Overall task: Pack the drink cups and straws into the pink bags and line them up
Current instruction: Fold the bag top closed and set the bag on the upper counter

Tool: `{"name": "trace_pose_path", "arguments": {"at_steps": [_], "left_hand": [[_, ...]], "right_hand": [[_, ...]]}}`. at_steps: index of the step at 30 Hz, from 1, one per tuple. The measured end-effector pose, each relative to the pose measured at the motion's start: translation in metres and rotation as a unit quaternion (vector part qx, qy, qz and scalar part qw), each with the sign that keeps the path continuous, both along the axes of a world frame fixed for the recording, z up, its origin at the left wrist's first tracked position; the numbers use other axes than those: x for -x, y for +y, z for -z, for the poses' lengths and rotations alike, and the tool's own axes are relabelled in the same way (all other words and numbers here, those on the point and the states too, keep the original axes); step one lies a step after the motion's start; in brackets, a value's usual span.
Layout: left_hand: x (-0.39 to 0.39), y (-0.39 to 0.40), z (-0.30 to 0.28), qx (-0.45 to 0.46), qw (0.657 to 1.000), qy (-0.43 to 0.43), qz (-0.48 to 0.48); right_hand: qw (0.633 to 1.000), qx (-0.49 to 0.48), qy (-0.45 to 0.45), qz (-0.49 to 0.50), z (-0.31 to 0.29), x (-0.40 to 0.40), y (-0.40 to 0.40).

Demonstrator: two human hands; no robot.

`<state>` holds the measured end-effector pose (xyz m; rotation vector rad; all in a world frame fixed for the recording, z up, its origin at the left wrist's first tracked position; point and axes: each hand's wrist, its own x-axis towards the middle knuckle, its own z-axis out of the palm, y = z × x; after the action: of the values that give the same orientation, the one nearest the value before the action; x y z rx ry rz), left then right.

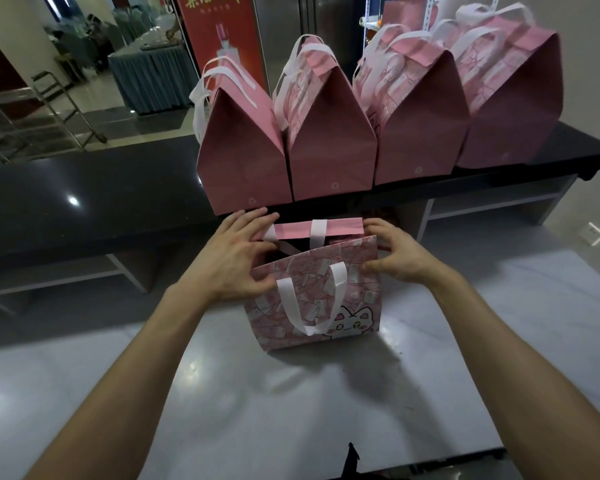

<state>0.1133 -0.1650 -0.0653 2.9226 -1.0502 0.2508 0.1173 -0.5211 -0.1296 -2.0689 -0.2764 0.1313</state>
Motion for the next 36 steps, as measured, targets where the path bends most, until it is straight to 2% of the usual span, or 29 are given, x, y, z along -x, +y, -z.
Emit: {"name": "trace_pose_path", "arguments": {"at_steps": [2, 4, 8, 13, 15, 17, 19, 21, 24, 27, 30, 33, 36], "left_hand": [[0.002, 0.002, -0.009, 0.044, 0.999, 0.019, -0.004], [0.000, 0.002, -0.017, 0.077, 0.997, 0.003, -0.006], [-0.008, -0.005, -0.023, 0.071, 0.996, -0.051, 0.022], [-0.019, -0.014, -0.017, 0.101, 0.991, -0.092, 0.004], [-0.021, -0.015, -0.014, 0.192, 0.980, -0.049, 0.001], [-0.021, -0.014, -0.013, 0.308, 0.951, -0.001, -0.037], [-0.022, -0.012, -0.010, 0.379, 0.919, 0.014, -0.105], [-0.018, -0.008, -0.005, 0.371, 0.919, 0.014, -0.134], [0.001, 0.001, 0.006, 0.322, 0.940, 0.034, -0.109], [0.018, 0.014, 0.024, 0.297, 0.948, 0.057, -0.096], [0.023, 0.025, 0.040, 0.366, 0.918, 0.106, -0.109], [0.020, 0.032, 0.049, 0.448, 0.863, 0.194, -0.129], [0.012, 0.032, 0.051, 0.494, 0.815, 0.257, -0.159]], "right_hand": [[1.000, 0.005, -0.001, 0.004, -0.001, 0.003, 0.001], [1.000, 0.005, -0.002, 0.006, -0.001, 0.006, 0.003], [1.000, 0.019, -0.009, 0.009, -0.002, 0.006, 0.006], [0.998, 0.048, -0.028, 0.016, 0.002, 0.002, 0.010], [0.997, 0.057, -0.036, 0.028, 0.004, 0.002, 0.012], [0.996, 0.057, -0.049, 0.038, 0.006, 0.003, 0.014], [0.995, 0.059, -0.063, 0.050, 0.010, 0.004, 0.014], [0.995, 0.046, -0.059, 0.071, 0.013, 0.006, 0.014], [0.994, 0.013, -0.061, 0.094, 0.015, 0.009, 0.013], [0.993, 0.044, -0.083, 0.072, 0.013, 0.008, 0.014], [0.992, 0.058, -0.089, 0.063, 0.013, 0.006, 0.015], [0.994, 0.049, -0.077, 0.060, 0.013, 0.006, 0.018], [0.994, 0.048, -0.073, 0.058, 0.011, 0.006, 0.019]]}}
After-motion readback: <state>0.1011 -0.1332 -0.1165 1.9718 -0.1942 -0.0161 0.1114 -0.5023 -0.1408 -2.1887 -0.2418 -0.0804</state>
